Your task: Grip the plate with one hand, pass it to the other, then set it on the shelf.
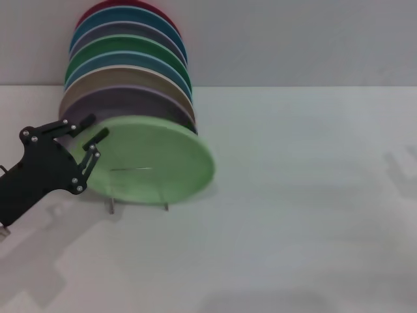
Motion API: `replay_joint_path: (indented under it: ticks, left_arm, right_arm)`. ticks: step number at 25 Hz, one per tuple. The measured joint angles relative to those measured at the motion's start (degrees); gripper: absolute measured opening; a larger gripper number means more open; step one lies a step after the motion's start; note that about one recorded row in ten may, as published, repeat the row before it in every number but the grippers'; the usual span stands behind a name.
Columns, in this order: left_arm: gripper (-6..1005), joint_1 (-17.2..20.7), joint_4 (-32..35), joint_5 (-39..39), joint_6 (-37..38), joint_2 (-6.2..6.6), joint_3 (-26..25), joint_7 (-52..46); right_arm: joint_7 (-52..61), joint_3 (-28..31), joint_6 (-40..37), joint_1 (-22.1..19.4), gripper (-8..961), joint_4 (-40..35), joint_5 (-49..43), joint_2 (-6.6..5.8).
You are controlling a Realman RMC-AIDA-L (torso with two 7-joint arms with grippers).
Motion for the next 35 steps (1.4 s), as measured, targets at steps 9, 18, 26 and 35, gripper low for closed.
replay_joint_path:
  ticks: [9,18,26,35]
  left_arm:
    - [298,-0.2,-0.4,-0.2,-2.0,-0.61,-0.7,1.4]
    - [368,1.2,-0.9,-0.2,0.4,-1.4,-1.5,5.0]
    - [430,8.2,-4.9,-0.3,12.2,-2.76,-12.9,6.1]
    - [734,17.2,-8.3,-0.4,12.0,-6.79,-29.9,5.0]
  right_arm:
    - [0.0,0.0,0.1,0.0,620,0.0,0.0,0.0]
    - [-0.2,0.0,0.1,0.2,620,0.2,0.0,-0.05]
    - [-1.4,0.4,0.1,-0.1,620,0.2,0.1,-0.1]
    - [-13.4,0.6,-0.1,2.2,620,-5.7,3.8,0.31]
